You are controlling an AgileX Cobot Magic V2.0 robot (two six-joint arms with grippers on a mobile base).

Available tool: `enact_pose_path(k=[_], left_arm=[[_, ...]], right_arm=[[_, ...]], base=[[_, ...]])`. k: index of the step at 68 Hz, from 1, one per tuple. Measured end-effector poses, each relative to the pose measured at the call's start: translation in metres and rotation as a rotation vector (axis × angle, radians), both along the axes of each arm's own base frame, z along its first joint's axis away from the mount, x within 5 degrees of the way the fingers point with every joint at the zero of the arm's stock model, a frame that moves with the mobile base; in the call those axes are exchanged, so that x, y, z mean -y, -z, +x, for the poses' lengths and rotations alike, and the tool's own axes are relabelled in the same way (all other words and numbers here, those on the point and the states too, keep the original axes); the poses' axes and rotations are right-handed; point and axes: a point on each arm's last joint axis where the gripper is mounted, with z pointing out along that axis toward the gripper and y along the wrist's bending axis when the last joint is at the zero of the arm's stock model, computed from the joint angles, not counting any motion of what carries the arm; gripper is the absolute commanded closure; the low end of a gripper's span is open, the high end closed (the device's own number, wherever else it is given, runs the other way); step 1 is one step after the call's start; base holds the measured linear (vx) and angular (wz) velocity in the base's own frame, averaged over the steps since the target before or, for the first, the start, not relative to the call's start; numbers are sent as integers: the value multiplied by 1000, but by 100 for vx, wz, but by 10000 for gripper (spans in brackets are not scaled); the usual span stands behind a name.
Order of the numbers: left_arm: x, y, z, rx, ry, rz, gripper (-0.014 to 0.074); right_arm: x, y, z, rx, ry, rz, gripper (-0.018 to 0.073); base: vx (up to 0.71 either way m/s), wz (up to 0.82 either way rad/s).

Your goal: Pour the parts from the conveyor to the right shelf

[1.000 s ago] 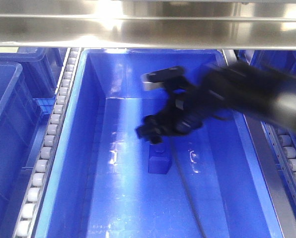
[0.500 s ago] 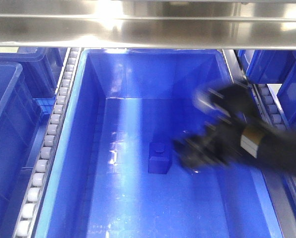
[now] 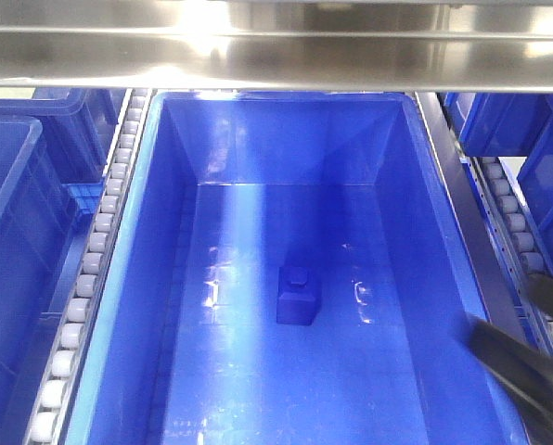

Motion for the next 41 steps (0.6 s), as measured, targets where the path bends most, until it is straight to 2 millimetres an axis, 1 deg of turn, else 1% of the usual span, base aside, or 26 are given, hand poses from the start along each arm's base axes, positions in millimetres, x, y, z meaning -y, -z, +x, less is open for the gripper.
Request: enact_pose_path(k=[5, 9, 15, 18, 21, 23, 30, 31, 33, 41], left_arm=[[0, 0, 0, 0, 0, 0, 603], [0, 0, 0, 0, 0, 0, 603], [0, 0, 0, 0, 0, 0, 603], [0, 0, 0, 0, 0, 0, 603], [0, 0, 0, 0, 0, 0, 603], [0, 0, 0, 0, 0, 0, 603], [0, 0, 0, 0, 0, 0, 603], [0, 0, 0, 0, 0, 0, 603], [0, 0, 0, 0, 0, 0, 603], [0, 0, 0, 0, 0, 0, 603]], right_arm=[[7, 4, -11, 47, 0, 29, 37], [10, 10, -16, 66, 0, 38, 37], [11, 23, -17, 52, 0, 27, 46], [10, 29, -16, 39, 0, 18, 72], [10, 33, -16, 31, 0, 13, 126], [10, 34, -15, 30, 1, 12, 183], [10, 33, -15, 45, 2, 22, 452], [10, 33, -15, 47, 3, 23, 503], [10, 33, -15, 48, 3, 23, 567], [10, 33, -15, 47, 3, 24, 569]], base=[[0, 0], [0, 0], [0, 0], [0, 0], [0, 0], [0, 0], [0, 0], [0, 0], [0, 0], [0, 0]])
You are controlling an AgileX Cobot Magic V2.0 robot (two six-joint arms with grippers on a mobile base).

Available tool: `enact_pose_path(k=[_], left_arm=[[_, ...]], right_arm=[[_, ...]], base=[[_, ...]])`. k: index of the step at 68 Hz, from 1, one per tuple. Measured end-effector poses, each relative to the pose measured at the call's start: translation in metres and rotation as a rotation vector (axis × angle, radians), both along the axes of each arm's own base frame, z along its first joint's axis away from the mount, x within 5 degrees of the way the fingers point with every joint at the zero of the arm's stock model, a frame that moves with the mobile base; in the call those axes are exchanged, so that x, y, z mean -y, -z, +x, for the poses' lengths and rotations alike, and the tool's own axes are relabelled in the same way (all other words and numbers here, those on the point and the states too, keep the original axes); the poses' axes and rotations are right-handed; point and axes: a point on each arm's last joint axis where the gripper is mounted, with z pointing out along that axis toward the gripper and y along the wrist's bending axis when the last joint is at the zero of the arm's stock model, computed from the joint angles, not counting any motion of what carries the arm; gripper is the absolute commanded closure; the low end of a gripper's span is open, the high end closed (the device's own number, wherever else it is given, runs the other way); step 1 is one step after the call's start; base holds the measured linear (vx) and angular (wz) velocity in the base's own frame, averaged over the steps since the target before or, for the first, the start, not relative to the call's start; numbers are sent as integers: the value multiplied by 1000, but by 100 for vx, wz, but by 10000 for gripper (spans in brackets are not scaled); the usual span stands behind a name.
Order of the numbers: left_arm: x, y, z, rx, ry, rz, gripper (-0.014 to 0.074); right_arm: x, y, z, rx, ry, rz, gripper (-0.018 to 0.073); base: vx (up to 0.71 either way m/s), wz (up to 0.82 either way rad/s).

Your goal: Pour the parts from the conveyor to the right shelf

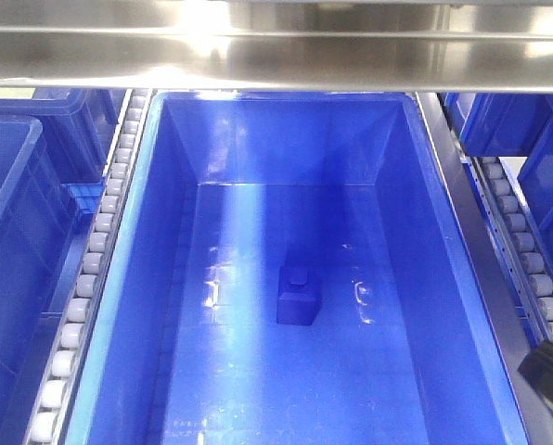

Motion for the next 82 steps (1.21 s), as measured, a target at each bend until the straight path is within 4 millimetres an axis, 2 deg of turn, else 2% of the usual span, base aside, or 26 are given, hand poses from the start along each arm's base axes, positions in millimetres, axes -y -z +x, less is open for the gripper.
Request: enact_pose_path(k=[38, 71, 82], left_arm=[[0, 0, 0, 0, 0, 0, 603], [0, 0, 0, 0, 0, 0, 603], [0, 0, 0, 0, 0, 0, 603]], right_arm=[[1, 0, 0, 7, 12, -1, 568], [30, 0, 10, -9, 520, 47, 568], [37, 12, 9, -11, 621, 46, 568]], base=[[0, 0], [0, 0], [0, 0]])
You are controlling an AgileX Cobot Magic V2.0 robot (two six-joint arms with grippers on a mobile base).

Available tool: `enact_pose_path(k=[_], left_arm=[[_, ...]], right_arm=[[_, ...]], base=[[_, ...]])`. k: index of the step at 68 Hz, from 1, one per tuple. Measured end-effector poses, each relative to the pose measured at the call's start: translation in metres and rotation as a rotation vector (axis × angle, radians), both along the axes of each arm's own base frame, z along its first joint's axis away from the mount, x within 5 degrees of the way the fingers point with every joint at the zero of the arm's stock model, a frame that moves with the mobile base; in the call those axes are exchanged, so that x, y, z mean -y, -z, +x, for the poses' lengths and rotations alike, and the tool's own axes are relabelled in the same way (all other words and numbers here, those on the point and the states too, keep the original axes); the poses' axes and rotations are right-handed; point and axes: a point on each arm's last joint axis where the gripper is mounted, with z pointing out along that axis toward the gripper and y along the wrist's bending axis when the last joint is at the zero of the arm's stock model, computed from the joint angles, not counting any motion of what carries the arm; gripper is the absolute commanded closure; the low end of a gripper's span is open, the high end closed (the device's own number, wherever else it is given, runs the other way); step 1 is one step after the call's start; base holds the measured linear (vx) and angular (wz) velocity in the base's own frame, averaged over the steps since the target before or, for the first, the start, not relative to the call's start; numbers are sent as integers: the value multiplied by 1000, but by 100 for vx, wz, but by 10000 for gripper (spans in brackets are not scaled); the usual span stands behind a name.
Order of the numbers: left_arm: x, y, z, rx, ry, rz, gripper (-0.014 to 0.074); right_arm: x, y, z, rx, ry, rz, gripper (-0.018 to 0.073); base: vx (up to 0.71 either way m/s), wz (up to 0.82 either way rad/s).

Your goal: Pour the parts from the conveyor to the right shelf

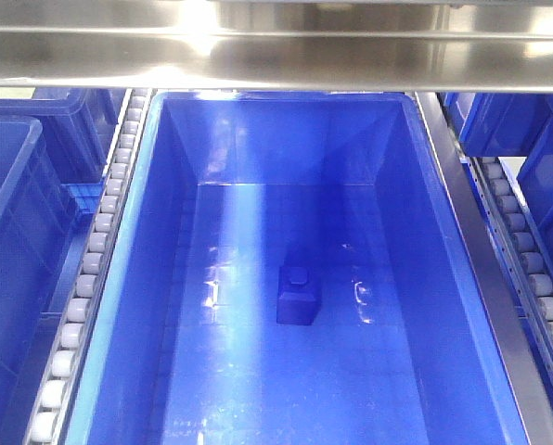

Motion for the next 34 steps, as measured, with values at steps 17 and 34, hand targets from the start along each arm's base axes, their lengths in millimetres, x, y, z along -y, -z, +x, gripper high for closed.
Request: enact_pose_path(k=[17, 34], left_arm=[[0, 0, 0, 0, 0, 0, 603], [0, 0, 0, -1, 0, 0, 603]], right_arm=[[2, 36, -4, 55, 40, -14, 568], [3, 46, -6, 137, 51, -2, 568]], base=[[0, 0], [0, 0]])
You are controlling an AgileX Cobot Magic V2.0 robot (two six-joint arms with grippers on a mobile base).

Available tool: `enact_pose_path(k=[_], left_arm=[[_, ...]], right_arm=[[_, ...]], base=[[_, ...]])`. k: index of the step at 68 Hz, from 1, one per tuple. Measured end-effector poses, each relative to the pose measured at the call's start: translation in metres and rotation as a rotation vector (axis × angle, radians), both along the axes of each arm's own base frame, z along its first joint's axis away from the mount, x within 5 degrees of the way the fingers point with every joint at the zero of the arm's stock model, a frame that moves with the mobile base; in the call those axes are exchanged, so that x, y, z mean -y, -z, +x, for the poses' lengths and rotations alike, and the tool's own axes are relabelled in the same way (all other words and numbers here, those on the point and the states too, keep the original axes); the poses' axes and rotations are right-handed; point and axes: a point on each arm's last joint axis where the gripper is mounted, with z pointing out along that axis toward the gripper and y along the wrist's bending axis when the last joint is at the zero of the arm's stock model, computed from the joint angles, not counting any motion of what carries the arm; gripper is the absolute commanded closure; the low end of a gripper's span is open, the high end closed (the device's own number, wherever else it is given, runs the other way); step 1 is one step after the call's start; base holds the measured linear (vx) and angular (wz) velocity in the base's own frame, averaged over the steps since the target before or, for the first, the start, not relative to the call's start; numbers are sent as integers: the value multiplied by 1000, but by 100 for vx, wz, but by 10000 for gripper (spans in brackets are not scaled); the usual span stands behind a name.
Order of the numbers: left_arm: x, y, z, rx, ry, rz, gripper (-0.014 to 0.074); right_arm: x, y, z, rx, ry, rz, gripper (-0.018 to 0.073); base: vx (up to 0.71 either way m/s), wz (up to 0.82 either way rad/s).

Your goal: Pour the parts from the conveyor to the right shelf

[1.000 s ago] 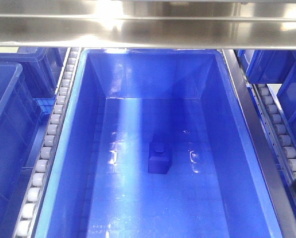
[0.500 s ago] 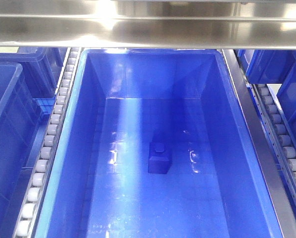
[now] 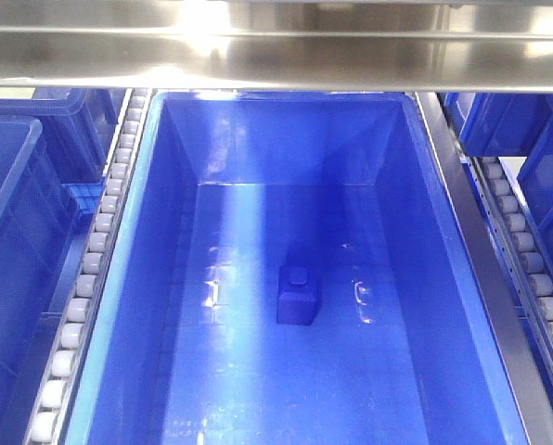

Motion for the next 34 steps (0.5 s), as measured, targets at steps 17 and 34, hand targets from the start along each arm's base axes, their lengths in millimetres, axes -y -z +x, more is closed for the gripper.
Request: enact_pose_path(k=[17, 34], left_arm=[[0, 0, 0, 0, 0, 0, 603], [0, 0, 0, 0, 0, 0, 603]], right_arm=[[0, 0, 0, -6, 4, -50, 568], [0, 0, 0, -7, 5, -67, 568]], base=[[0, 0], [0, 0]])
